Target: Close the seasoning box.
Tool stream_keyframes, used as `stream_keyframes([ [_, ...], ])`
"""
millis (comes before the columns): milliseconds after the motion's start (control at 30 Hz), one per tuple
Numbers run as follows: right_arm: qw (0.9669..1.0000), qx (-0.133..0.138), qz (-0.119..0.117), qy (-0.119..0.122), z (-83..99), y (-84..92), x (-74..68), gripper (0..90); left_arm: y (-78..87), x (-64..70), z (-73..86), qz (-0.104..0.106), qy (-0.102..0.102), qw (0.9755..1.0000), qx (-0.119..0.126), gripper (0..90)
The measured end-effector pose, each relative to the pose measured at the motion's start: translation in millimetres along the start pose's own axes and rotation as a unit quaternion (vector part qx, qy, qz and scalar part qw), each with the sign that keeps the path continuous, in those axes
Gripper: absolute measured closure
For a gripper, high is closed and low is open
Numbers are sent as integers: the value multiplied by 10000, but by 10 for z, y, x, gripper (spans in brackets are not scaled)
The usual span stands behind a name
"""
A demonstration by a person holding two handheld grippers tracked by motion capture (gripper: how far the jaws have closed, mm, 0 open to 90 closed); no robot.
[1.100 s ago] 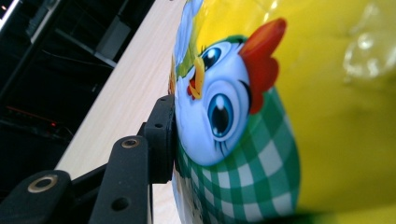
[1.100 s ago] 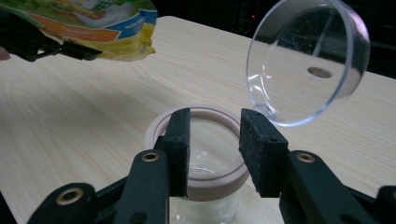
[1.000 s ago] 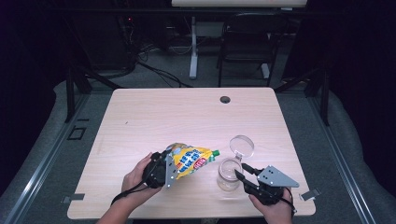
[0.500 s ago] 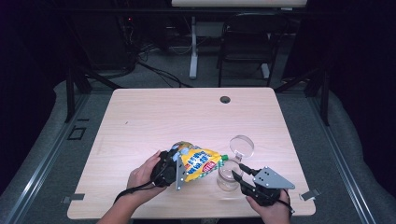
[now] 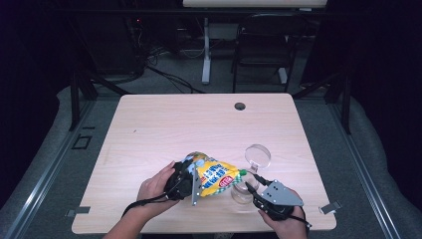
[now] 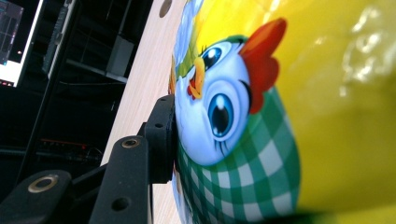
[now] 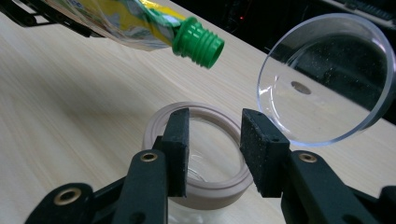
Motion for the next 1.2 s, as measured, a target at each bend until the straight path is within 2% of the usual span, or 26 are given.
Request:
stream_keyframes([
  [167,9990,-59,220,380,-3,-18,-5,626,-28,24,4,7,-82,10000,-43,565],
  [333,9980,-79,291,553,-10,-34,-24,626,-47,42,7,16,-175,9998,-97,565],
  [567,9978,-94,264,596,-11,-50,-53,624,-55,32,9,-35,-343,9992,-182,565],
  [600,9979,-86,246,589,-11,-53,-58,624,-55,32,9,-35,-343,9992,-182,565],
  [633,9979,-88,242,589,-9,-55,-61,624,-68,34,-14,-84,-278,9996,-71,565],
  [767,9980,-92,204,593,-3,-63,-76,624,-61,12,-26,-133,-336,9993,-77,565],
  [1000,9980,-90,185,603,-5,-66,-95,620,-41,-25,-43,-247,-544,9981,-135,565],
  [1133,9981,-87,163,581,-2,-70,-98,620,-28,-55,-53,-369,-772,9961,-200,566],
  [1200,9982,-103,139,567,2,-73,-100,621,-17,-66,-51,-345,-843,9955,-244,589],
])
Point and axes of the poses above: each handheld gripper's, and its own axes: y roughly backward along the jaws, z roughly out of its underside, x roughly to its right, the point moved 8 cm from there along -y, roughly forward along the jaws, and after that the axes turned 1 degree about -y, right-handed, at the moved point
